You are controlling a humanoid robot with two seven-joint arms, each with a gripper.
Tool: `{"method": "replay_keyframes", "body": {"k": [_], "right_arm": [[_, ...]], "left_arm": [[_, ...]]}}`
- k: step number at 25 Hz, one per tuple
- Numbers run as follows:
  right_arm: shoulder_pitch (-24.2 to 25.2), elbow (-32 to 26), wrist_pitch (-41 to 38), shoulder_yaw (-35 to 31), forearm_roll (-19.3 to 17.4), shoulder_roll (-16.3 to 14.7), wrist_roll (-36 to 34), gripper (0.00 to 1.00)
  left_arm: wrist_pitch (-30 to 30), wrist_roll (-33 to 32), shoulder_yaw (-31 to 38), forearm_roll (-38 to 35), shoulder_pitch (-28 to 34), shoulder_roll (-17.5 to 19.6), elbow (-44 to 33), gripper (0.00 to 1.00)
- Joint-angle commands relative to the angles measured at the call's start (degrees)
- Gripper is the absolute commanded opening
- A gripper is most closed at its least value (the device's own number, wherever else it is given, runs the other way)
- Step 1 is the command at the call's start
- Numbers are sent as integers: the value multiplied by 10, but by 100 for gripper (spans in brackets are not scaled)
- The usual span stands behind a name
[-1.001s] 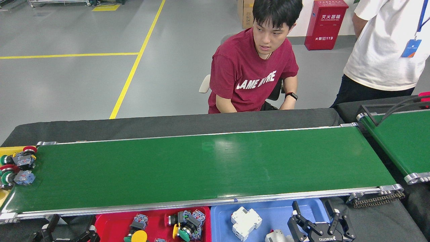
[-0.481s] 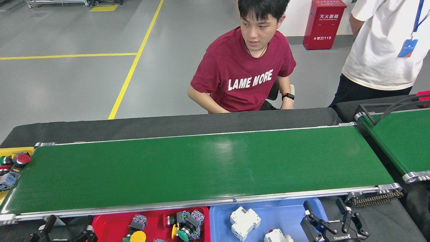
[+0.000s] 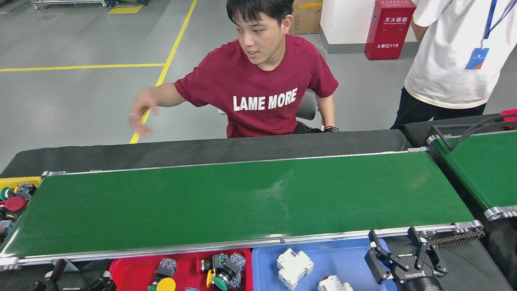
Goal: Pick switch part from conveyor to tray
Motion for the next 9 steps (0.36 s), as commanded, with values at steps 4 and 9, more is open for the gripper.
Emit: {"method": "replay_keyframes", "body": {"k": [4,9], "right_arm": [[-7,-9,6,-4,-2,0,-9,99],[-7,-10,3,-3,-1,-5,-12,99]], "left_arm": [[3,5,5,3,-1,3,-6,100],[4,5,13,3,-1,1,-6,100]]}}
